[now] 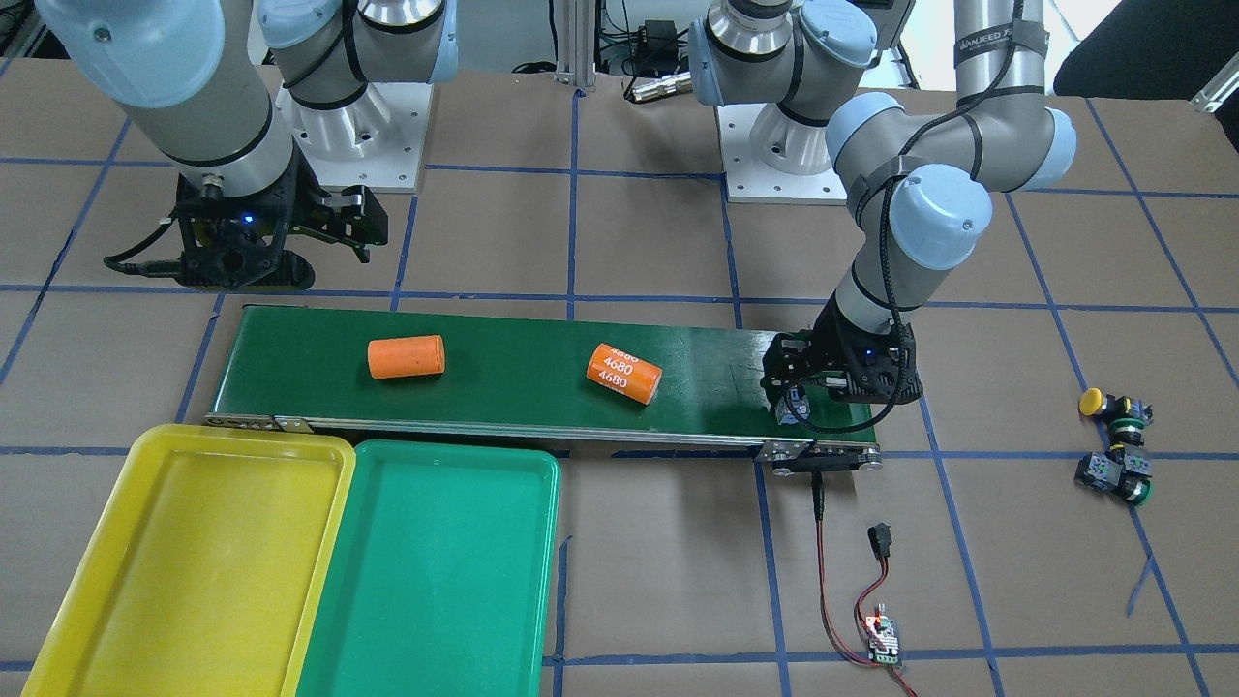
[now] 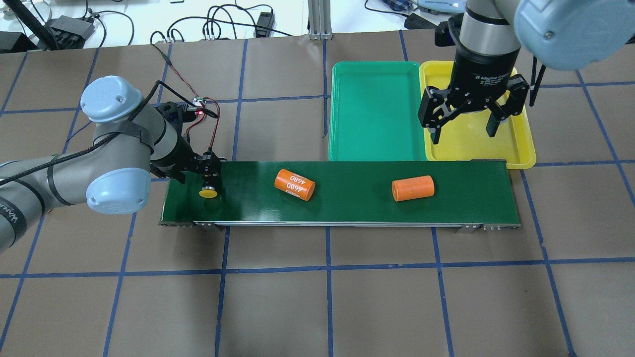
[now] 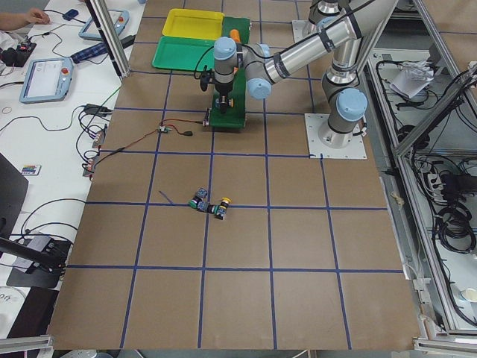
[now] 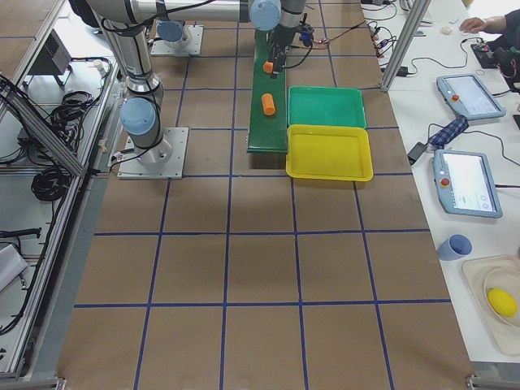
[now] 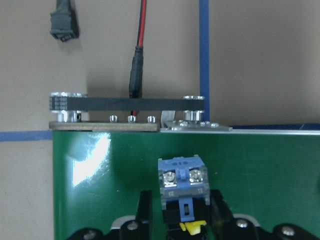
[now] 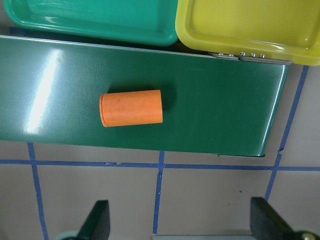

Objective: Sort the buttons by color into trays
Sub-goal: 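Lower right gripper to the first cylinder at belt end while left returns to pile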

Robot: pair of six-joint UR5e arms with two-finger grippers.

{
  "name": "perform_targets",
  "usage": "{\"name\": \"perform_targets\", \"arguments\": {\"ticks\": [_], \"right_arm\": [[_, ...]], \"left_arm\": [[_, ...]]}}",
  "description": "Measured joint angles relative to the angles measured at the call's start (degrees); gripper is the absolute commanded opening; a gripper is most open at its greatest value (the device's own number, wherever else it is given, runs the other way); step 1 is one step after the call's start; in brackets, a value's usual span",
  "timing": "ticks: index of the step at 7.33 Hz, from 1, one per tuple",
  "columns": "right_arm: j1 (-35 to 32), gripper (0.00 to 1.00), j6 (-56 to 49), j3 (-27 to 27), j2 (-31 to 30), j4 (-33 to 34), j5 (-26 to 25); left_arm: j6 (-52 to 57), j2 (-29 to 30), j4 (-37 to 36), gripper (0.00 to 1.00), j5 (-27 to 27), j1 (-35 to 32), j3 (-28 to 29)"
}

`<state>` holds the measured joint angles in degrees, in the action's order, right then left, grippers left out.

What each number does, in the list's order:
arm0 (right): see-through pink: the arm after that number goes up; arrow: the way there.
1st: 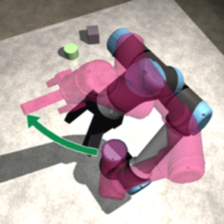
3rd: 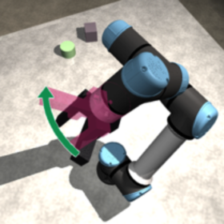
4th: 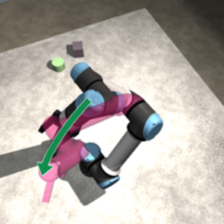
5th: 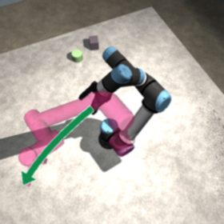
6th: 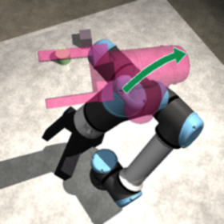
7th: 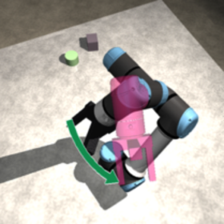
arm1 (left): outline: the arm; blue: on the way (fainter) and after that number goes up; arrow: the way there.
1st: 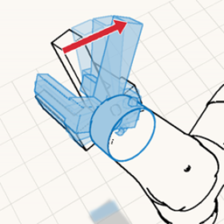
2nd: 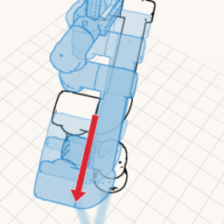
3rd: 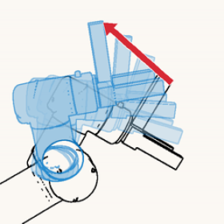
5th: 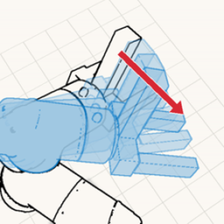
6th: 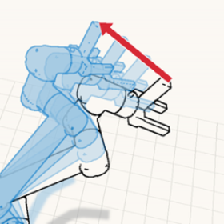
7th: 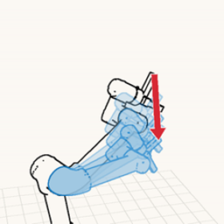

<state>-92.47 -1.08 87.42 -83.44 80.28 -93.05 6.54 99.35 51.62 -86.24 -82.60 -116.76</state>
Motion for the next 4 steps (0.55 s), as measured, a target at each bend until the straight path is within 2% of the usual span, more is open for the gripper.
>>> {"name": "perform_targets", "arguments": {"ticks": [2, 4], "right_arm": [[0.0, 1.0, -2.3, 5.3, -0.7, 4.6, -0.1], [0.3, 1.0, -9.8, 9.8, -1.7, 9.1, -0.3]], "left_arm": [[-0.5, -0.9, 4.7, 1.0, -0.1, 0.6, 3.8], [-2.3, -0.2, 12.8, 1.0, -1.0, 3.7, 11.2]]}}
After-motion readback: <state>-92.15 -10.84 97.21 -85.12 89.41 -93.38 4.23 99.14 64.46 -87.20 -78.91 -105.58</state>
